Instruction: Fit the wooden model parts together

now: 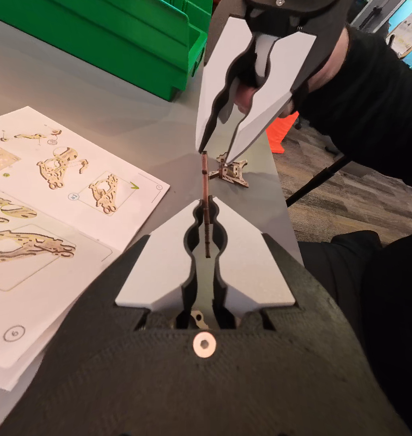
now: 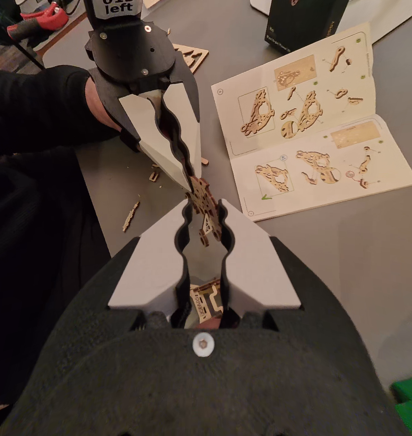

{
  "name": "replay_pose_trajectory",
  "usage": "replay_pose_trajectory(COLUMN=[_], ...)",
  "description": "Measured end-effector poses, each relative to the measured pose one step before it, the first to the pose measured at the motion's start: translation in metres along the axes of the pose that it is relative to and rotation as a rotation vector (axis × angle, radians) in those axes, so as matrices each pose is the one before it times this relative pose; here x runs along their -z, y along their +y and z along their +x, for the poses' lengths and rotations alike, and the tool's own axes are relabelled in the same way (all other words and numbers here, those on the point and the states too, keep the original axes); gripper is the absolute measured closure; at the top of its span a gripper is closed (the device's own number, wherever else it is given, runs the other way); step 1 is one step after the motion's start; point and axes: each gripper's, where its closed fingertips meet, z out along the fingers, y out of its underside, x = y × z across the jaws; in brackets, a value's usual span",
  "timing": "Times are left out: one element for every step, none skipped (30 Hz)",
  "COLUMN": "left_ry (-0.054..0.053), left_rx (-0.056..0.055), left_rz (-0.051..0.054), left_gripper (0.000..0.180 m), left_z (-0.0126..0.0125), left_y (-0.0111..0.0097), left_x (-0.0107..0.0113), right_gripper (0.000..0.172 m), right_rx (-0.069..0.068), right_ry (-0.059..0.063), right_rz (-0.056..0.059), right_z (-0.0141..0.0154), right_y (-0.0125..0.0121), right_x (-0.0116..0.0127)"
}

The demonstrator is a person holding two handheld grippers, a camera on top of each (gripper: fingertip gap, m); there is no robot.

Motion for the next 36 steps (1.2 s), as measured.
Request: replay_pose_trajectory(left_ry=[0.0044, 0.0038, -0.0015, -0.0026, 0.0005, -0.0012, -0.0005, -0.0007, -0.0015, 0.0015, 0.0044, -0.0004, -0.0039, 0.0001, 0.0013, -0.0049, -0.0032, 0.0020, 0.0003, -0.0045, -0.0024, 0.0014, 0.0007, -0.0025, -0.0004, 0.0000, -0.0023, -0.0018, -0.0027, -0.0045, -0.0042, -0.0032, -0.0015, -0.0009, -0.0010, -0.0007], left_rx=[0.0041, 0.0036, 0.0009, 0.0028, 0.0046, 0.0050, 0.0043, 0.0071, 0.0118, 0.0088, 0.0042, 0.0055, 0.0086, 0.0068, 0.0063, 0.0079, 0.0061, 0.0029, 0.0032, 0.0065, 0.0080, 0.0080, 0.0082, 0.0096, 0.0080, 0.0059, 0.0053, 0.0040, 0.0015, -0.0003, 0.0004, 0.0018, 0.0013, 0.0009, 0.0016, 0.0019], left_rz=[0.0002, 0.0008, 0.0009, -0.0027, -0.0052, -0.0051, -0.0022, -0.0014, -0.0042, -0.0012, 0.0013, -0.0001, -0.0020, -0.0032, -0.0047, -0.0046, -0.0047, -0.0052, -0.0052, -0.0049, -0.0059, -0.0059, -0.0033, -0.0016, -0.0017, -0.0013, -0.0005, -0.0012, -0.0011, -0.0010, -0.0022, -0.0027, -0.0016, 0.0000, 0.0009, 0.0002], left_gripper=[0.179, 0.179, 0.179, 0.179, 0.179, 0.179, 0.179, 0.179, 0.179, 0.179, 0.179, 0.179, 0.179, 0.179, 0.179, 0.179, 0.179, 0.179, 0.179, 0.179, 0.179, 0.179, 0.179, 0.179, 0.179, 0.179, 0.179, 0.179, 0.179, 0.179, 0.179, 0.179, 0.179, 0.179, 0.179, 0.179], left_z=[-0.00024, -0.00015, -0.00081, -0.00087, -0.00047, -0.00056, -0.00060, -0.00073, -0.00128, -0.00083, 0.00012, -0.00060, -0.00135, -0.00077, -0.00048, -0.00140, -0.00101, -0.00014, -0.00037, -0.00114, -0.00114, -0.00069, -0.00075, -0.00132, -0.00090, -0.00055, -0.00082, -0.00063, -0.00046, -0.00049, -0.00054, -0.00054, -0.00026, -0.00020, -0.00024, -0.00024], left_y=[-0.00041, -0.00041, -0.00050, 0.00009, 0.00060, 0.00064, 0.00021, 0.00029, 0.00070, 0.00027, -0.00022, -0.00002, 0.00020, 0.00035, 0.00056, 0.00047, 0.00061, 0.00065, 0.00058, 0.00066, 0.00069, 0.00065, 0.00039, 0.00017, 0.00021, 0.00018, 0.00010, 0.00019, 0.00020, 0.00015, 0.00028, 0.00029, 0.00019, 0.00004, -0.00006, -0.00001], left_x=[-0.00052, -0.00031, -0.00024, -0.00027, -0.00062, -0.00059, -0.00026, -0.00011, -0.00008, -0.00001, 0.00015, -0.00008, -0.00027, -0.00036, -0.00041, -0.00058, -0.00062, -0.00054, -0.00062, -0.00052, -0.00067, -0.00062, -0.00040, -0.00024, -0.00019, -0.00021, -0.00007, -0.00005, -0.00030, -0.00008, -0.00033, -0.00035, -0.00022, -0.00001, 0.00005, -0.00011], right_gripper=[0.152, 0.152, 0.152, 0.151, 0.151, 0.151, 0.151, 0.151, 0.150, 0.150, 0.150, 0.150, 0.150, 0.150, 0.150, 0.150, 0.150, 0.150, 0.149, 0.149, 0.149, 0.150, 0.150, 0.150, 0.149, 0.149, 0.149, 0.149, 0.150, 0.149, 0.148, 0.148, 0.148, 0.148, 0.148, 0.148], right_rx=[-0.0038, -0.0018, -0.0010, -0.0013, -0.0022, -0.0028, -0.0037, -0.0035, -0.0047, -0.0057, -0.0039, -0.0032, -0.0025, -0.0025, -0.0054, -0.0060, -0.0037, -0.0017, -0.0014, -0.0013, -0.0011, -0.0017, -0.0022, -0.0034, -0.0040, -0.0018, 0.0063, 0.0134, 0.0186, 0.0232, 0.0280, 0.0298, 0.0295, 0.0288, 0.0243, 0.0140], right_ry=[0.0021, 0.0041, 0.0039, 0.0030, 0.0030, 0.0030, 0.0029, 0.0044, 0.0021, -0.0003, 0.0007, 0.0015, 0.0019, 0.0021, 0.0029, 0.0034, 0.0048, 0.0050, 0.0054, 0.0074, 0.0083, 0.0087, 0.0139, 0.0155, 0.0143, 0.0173, 0.0280, 0.0312, 0.0337, 0.0315, 0.0261, 0.0293, 0.0278, 0.0232, 0.0198, 0.0155], right_rz=[0.0026, 0.0000, 0.0002, 0.0016, 0.0019, 0.0027, 0.0038, 0.0063, 0.0070, 0.0047, 0.0047, 0.0048, 0.0049, 0.0069, 0.0073, 0.0064, 0.0050, 0.0038, 0.0047, 0.0072, 0.0099, 0.0132, 0.0187, 0.0242, 0.0303, 0.0341, 0.0347, 0.0280, 0.0237, 0.0200, 0.0160, 0.0133, 0.0072, 0.0062, 0.0138, 0.0154], right_z=[0.00049, 0.00080, 0.00065, 0.00058, 0.00068, 0.00086, 0.00088, 0.00103, 0.00057, 0.00019, 0.00018, 0.00035, 0.00028, 0.00044, 0.00078, 0.00081, 0.00109, 0.00106, 0.00107, 0.00157, 0.00171, 0.00217, 0.00324, 0.00398, 0.00438, 0.00500, 0.00658, 0.00685, 0.00689, 0.00579, 0.00422, 0.00395, 0.00290, 0.00162, 0.00071, 0.00045], right_y=[0.00016, 0.00053, 0.00037, 0.00011, 0.00030, 0.00028, 0.00014, -0.00013, -0.00008, 0.00031, 0.00027, 0.00035, 0.00009, -0.00005, -0.00015, -0.00004, 0.00004, 0.00022, 0.00008, -0.00030, -0.00062, -0.00085, -0.00135, -0.00200, -0.00265, -0.00336, -0.00330, -0.00237, -0.00156, -0.00100, 0.00016, 0.00091, 0.00205, 0.00216, 0.00127, 0.00110], right_x=[0.00048, 0.00047, 0.00038, 0.00024, -0.00007, -0.00040, -0.00059, -0.00054, -0.00043, -0.00033, 0.00000, 0.00028, 0.00056, 0.00084, 0.00098, 0.00104, 0.00097, 0.00097, 0.00085, 0.00093, 0.00103, 0.00118, 0.00142, 0.00178, 0.00210, 0.00221, 0.00225, 0.00169, 0.00109, 0.00036, -0.00030, -0.00074, -0.00108, -0.00109, -0.00091, -0.00074])
